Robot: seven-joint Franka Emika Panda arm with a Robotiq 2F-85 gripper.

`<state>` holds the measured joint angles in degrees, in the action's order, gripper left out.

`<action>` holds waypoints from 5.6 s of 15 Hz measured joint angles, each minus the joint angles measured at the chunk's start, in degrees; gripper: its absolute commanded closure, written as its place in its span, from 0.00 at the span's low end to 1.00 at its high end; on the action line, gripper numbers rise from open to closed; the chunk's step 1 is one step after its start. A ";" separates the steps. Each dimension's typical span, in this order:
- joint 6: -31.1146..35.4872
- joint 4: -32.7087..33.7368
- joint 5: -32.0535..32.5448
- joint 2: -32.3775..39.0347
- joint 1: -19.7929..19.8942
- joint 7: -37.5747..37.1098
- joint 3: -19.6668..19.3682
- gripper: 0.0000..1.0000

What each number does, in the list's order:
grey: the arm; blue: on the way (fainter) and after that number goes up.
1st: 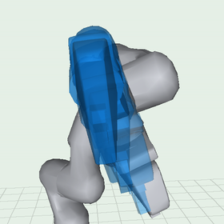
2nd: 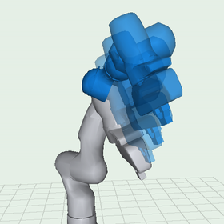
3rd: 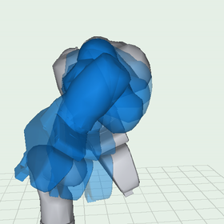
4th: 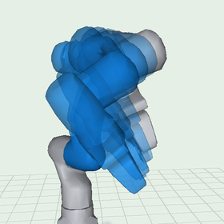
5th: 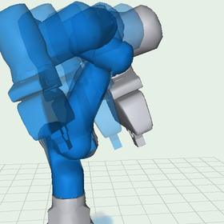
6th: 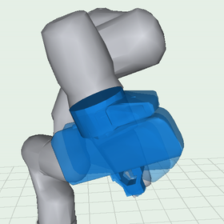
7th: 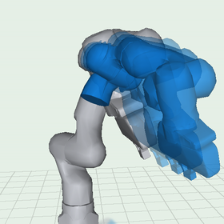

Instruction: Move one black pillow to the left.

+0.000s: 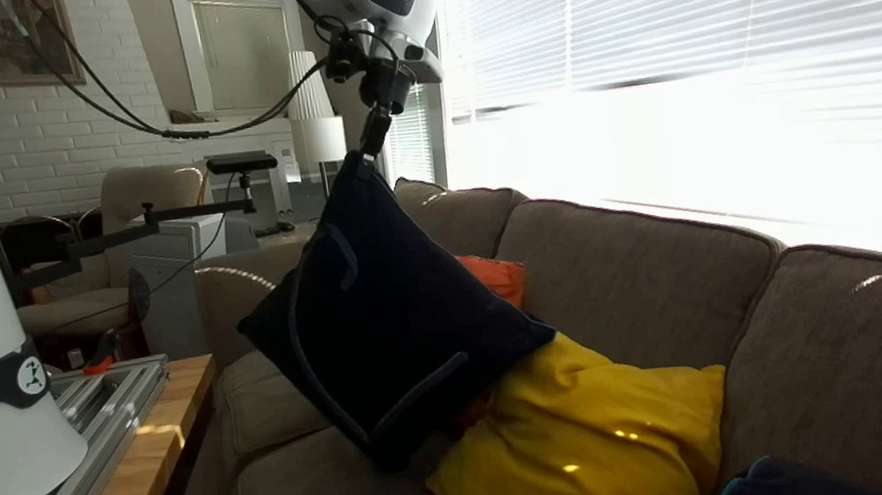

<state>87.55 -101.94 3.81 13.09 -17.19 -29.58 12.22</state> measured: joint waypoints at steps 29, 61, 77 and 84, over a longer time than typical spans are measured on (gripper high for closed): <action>54.80 -1.39 1.93 14.66 -8.05 -4.50 -0.58 0.98; 52.71 4.09 1.89 12.99 -9.93 -15.35 -9.31 0.00; 12.46 6.44 -8.30 7.28 15.83 8.93 -13.87 0.00; 9.50 6.49 -8.57 7.54 17.68 8.79 -15.91 0.00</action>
<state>97.05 -95.45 -4.76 20.63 0.48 -20.78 -3.70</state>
